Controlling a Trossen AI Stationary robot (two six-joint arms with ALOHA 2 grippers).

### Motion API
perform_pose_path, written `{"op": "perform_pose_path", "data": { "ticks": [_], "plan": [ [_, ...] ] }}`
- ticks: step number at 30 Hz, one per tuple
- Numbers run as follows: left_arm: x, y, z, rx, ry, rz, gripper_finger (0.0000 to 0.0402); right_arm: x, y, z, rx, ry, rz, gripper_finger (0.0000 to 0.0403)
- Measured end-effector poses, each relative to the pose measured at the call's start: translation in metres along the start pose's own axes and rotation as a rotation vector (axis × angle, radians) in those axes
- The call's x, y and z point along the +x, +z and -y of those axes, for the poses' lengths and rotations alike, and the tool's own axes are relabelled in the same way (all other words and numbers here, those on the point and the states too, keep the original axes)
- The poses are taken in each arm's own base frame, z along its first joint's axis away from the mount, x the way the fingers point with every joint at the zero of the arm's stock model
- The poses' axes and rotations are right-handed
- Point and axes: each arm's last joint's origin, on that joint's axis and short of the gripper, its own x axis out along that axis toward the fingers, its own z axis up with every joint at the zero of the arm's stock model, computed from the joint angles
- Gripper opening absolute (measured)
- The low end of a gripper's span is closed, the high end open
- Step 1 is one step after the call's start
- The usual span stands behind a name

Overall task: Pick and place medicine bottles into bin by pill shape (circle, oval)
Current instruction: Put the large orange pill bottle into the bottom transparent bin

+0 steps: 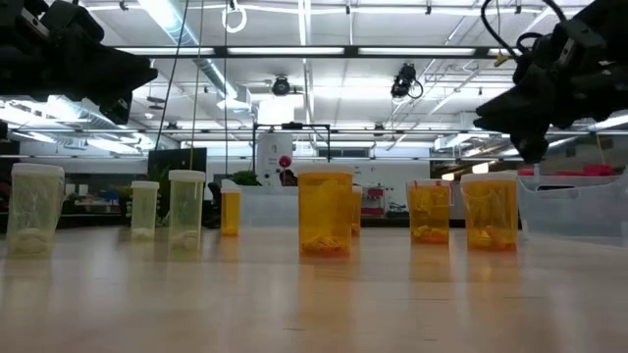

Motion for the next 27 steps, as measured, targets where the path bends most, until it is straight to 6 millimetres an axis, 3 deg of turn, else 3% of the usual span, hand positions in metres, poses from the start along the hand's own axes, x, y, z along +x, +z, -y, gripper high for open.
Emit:
{"op": "perform_pose_path", "data": {
  "ticks": [15, 23, 27],
  "plan": [
    [0.0, 0.0, 0.0, -0.001, 0.0, -0.001, 0.0085, 0.03, 0.019, -0.032, -0.164, -0.063, -0.135, 0.0092],
    [0.0, 0.0, 0.0, 0.0, 0.0, -0.001, 0.0081, 0.06, 0.037, -0.049, -0.222, -0.15, -0.277, 0.0094],
    [0.0, 0.0, 0.0, 0.0, 0.0, 0.0, 0.0086, 0.079, 0.046, -0.057, -0.249, -0.214, -0.373, 0.0114]
  ]
}}
